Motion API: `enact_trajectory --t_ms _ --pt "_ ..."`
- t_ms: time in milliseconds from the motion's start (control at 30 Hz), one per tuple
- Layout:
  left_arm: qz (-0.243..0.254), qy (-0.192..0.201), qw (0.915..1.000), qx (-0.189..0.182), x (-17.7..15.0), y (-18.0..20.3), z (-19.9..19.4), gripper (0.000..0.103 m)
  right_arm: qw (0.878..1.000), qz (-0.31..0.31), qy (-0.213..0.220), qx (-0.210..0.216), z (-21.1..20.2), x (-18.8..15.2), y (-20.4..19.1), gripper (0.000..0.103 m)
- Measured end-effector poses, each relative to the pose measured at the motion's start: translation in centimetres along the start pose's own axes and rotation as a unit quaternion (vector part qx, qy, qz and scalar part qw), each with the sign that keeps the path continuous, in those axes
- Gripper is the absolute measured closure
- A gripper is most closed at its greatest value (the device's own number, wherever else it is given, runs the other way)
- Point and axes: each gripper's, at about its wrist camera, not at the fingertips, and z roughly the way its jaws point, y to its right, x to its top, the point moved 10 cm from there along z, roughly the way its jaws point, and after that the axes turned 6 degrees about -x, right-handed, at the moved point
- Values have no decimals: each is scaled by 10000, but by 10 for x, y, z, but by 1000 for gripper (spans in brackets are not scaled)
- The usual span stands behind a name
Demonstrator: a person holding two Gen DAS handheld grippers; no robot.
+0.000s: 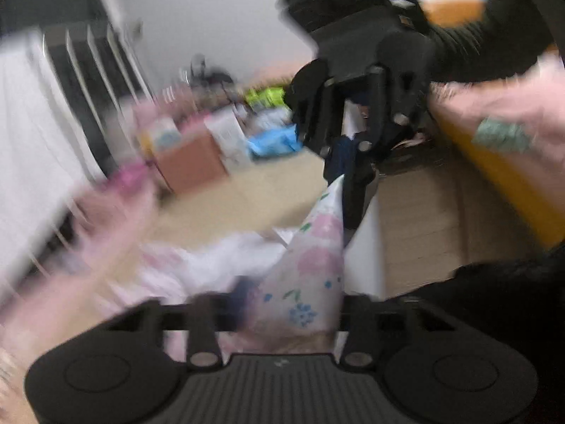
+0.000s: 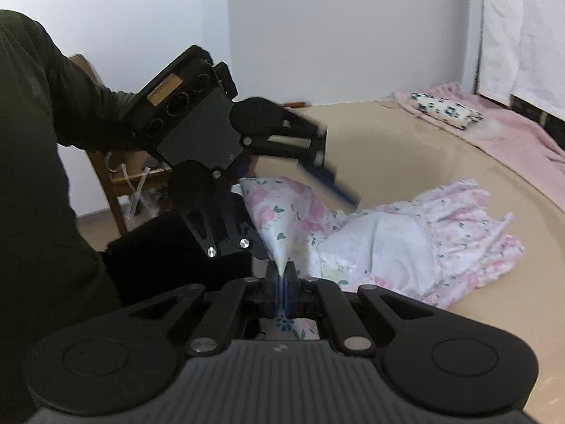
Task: Fold clothes
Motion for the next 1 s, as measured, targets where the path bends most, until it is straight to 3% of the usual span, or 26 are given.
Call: enact_trajectory --t_ms 33,100,133,167,300,367,433,500,567,633,667,733,833,900,1000 --pt "-372 -8 9992 -172 -1 -6 1 87 9998 -141 23 -168 2 -5 -2 92" --pt "-878 79 9955 -342 -1 -17 -1 90 9978 -422 69 -505 7 -15 -6 45" --pt "-1018 109 9938 -438 0 -20 -2 91 9961 -562 92 -673 9 -20 -8 4" --pt "-1157 125 9917 -554 0 -23 -2 92 9939 -702 115 -840 11 -24 -10 1" --pt "-1418 64 9856 -916 3 -29 -4 92 9803 -1257 206 -1506 18 -42 -18 4" --pt "-1390 -81 9844 -1074 1 -24 -7 92 9707 -1585 292 -1785 23 -46 -17 14" --pt "-1392 -205 9828 -1196 -1 -22 -9 92 9687 -1558 458 -1878 24 -38 -7 23" --pt "-1508 -269 9798 -1284 -2 -22 -9 93 9750 -1300 632 -1686 19 -30 -1 34" --pt "-1763 -254 9747 -1348 -3 -27 -11 92 9841 -942 712 -1325 17 -23 4 60" --pt "-2068 -220 9676 -1429 -4 -34 -14 92 9960 113 651 -605 16 -21 14 76" --pt "-2214 -178 9636 -1486 -4 -36 -16 90 9946 766 648 -273 15 -23 22 79" --pt "-2724 -98 9485 -1612 -3 -47 -18 87 9745 2118 657 355 14 -25 42 80" --pt "-3588 46 9185 -1660 -4 -69 -16 85 9225 3655 576 1102 17 -34 66 82" --pt "-4175 93 8981 -1379 -6 -86 -13 84 8895 4337 543 1336 21 -38 81 83" --pt "-4909 346 8627 -1165 -9 -105 -16 74 8563 4894 758 1468 18 -38 93 86"
